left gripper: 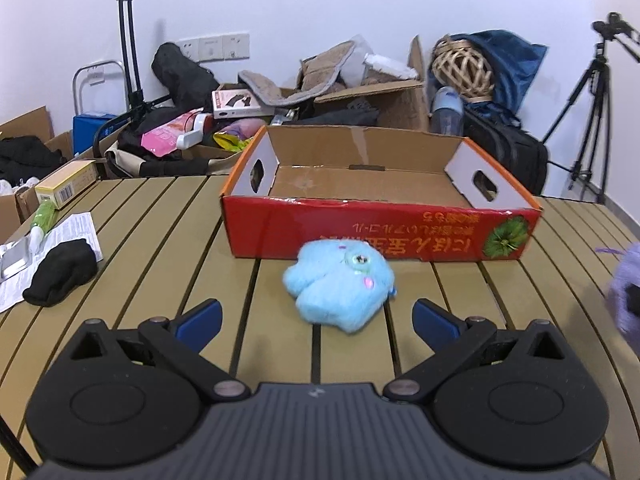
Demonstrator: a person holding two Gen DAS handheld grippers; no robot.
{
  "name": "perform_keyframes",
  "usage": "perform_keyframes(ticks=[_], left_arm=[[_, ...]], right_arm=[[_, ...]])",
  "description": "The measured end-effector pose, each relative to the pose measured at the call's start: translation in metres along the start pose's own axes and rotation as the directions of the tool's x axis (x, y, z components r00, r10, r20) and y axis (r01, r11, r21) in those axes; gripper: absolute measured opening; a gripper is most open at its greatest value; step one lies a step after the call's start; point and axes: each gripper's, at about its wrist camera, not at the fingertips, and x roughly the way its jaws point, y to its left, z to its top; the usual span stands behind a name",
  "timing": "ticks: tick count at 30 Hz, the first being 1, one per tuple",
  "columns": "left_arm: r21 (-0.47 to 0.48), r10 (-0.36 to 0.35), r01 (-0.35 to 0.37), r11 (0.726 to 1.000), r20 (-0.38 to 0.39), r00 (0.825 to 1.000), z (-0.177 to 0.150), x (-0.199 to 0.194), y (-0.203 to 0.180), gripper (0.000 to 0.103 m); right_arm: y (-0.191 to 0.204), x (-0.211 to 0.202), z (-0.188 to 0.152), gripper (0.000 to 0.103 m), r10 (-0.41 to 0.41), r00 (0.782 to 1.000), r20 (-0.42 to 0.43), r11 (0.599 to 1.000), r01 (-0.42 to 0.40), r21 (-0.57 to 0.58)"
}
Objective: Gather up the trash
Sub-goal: 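Lower the left tool onto the blue plush toy and close on it while the right tool holds the sachet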
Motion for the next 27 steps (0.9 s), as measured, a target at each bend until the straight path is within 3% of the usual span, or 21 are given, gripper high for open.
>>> perform_keyframes(ticks=[8,16,27], left_arm=[[-0.014,0.062,-0.063,0.998,-0.049,0.997,0.014,0.044,-0.019,0.103],[-0.067,0.069,-0.078,0.995,-0.133,0.989,0.024,0.082,-0.023,0.103],[-0.063,0.112,-0.121,0.991,-0.133,0.985,0.022,0.107,-0.032,0.103]], right_arm=[[-0.021,-0.007,0.010,0.036,-0.020,0.998,0.064,0.998,0.017,0.055],[-0.033,-0.009,0.014,0.036,-0.041,0.994,0.102,0.997,0.034,0.067],[-0.036,0.000,0.013,0.036,-0.047,0.994,0.097,0.996,0.040,0.075]])
